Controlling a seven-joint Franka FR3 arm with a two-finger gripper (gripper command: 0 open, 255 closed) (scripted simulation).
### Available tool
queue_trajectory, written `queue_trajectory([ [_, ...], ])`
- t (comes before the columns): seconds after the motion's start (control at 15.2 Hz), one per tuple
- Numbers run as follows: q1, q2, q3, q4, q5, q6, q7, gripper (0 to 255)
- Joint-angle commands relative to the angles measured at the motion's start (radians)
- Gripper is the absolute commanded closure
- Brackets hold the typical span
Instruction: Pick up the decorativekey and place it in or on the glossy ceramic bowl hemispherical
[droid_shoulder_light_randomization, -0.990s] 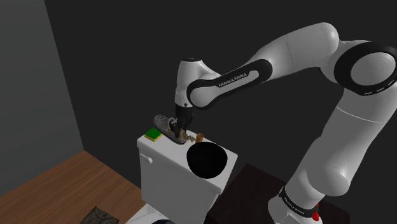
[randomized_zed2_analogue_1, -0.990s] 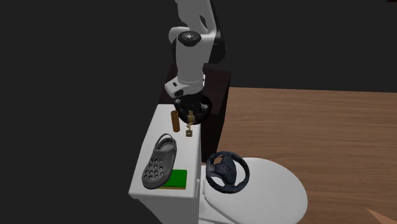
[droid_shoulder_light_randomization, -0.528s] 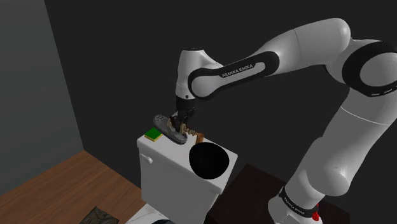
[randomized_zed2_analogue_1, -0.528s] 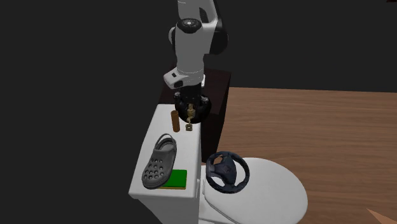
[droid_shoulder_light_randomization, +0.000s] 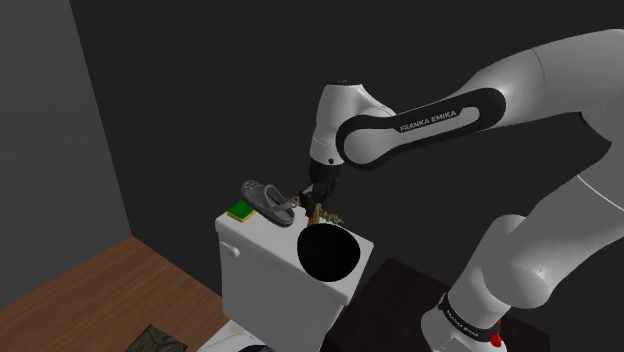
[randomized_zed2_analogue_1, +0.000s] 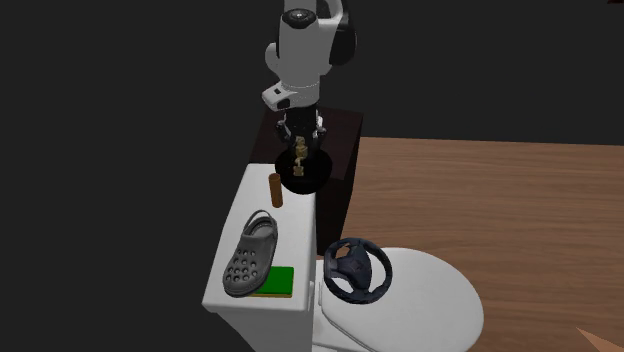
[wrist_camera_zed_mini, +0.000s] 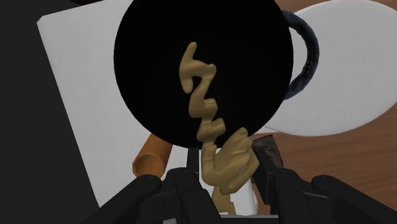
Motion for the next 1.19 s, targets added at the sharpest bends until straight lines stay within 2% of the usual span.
queue_trajectory([
  [0.0,0.01,-0.079,-0.006,-0.074,0.022,-0.003,-0.014,255],
  [0.2,0.027,-0.194,-0.018,-0.169,0.048,-0.023,-0.031,255],
  [1.12,0.021,-0.064,0.009,-0.276,0.042,0.213,-0.017,255],
])
